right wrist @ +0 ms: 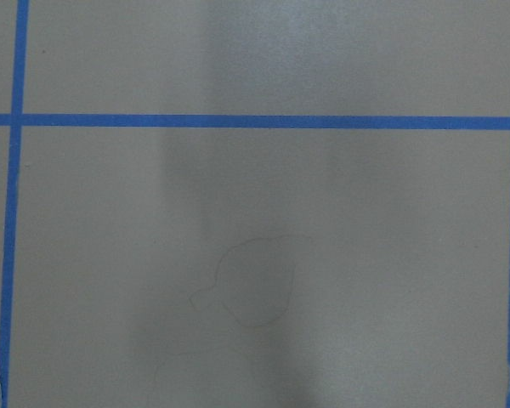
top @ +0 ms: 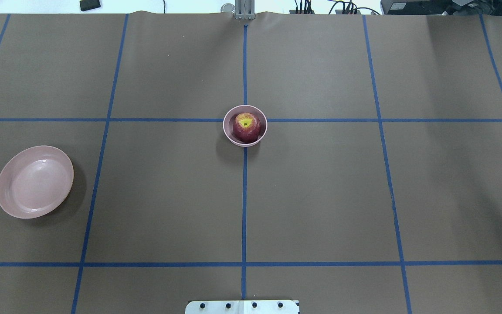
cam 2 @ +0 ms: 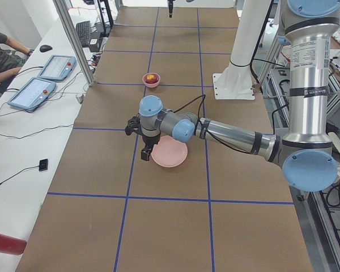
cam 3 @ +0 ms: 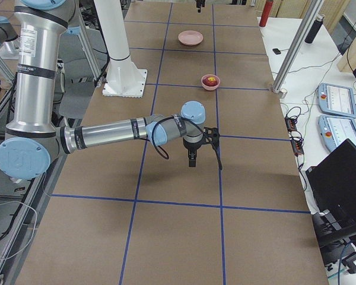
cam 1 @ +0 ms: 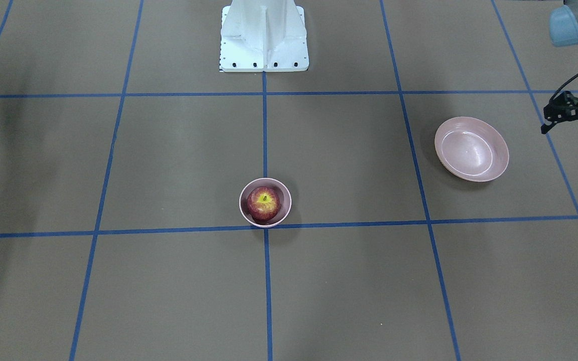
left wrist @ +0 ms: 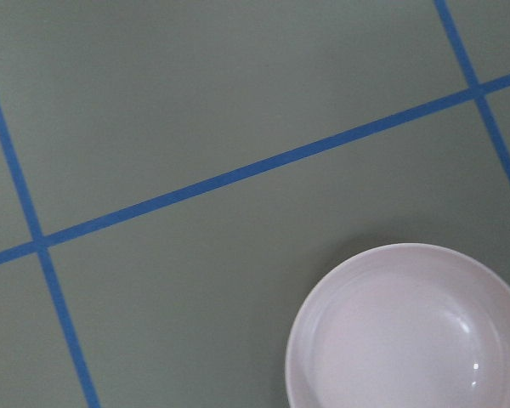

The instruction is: Move apple from plate to bowl

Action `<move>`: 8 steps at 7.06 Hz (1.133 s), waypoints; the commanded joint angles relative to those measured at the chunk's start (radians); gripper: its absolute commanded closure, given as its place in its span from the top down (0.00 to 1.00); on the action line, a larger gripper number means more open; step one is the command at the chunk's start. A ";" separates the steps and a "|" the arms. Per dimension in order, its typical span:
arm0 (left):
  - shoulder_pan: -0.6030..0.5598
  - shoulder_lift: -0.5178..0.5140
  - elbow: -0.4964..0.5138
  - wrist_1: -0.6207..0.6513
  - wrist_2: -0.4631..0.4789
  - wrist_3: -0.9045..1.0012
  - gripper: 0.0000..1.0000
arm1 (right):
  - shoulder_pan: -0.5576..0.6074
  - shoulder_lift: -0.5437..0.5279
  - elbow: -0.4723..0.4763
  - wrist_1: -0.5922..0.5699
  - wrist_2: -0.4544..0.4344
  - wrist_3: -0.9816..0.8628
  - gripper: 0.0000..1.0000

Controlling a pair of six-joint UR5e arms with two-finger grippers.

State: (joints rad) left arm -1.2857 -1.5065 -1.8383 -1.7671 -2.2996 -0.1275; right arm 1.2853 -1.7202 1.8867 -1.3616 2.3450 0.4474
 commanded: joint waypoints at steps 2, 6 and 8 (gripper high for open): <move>-0.029 0.006 0.024 0.003 -0.004 0.026 0.99 | 0.034 0.005 -0.015 -0.004 0.028 -0.021 1.00; -0.032 0.008 0.024 0.004 -0.007 0.023 0.99 | 0.034 0.024 -0.028 -0.001 0.043 -0.021 1.00; -0.040 0.009 0.019 -0.003 -0.008 -0.206 0.99 | 0.034 0.024 -0.026 0.006 0.045 -0.009 1.00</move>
State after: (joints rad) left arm -1.3220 -1.4984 -1.8183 -1.7650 -2.3089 -0.2240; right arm 1.3192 -1.6973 1.8608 -1.3609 2.3893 0.4298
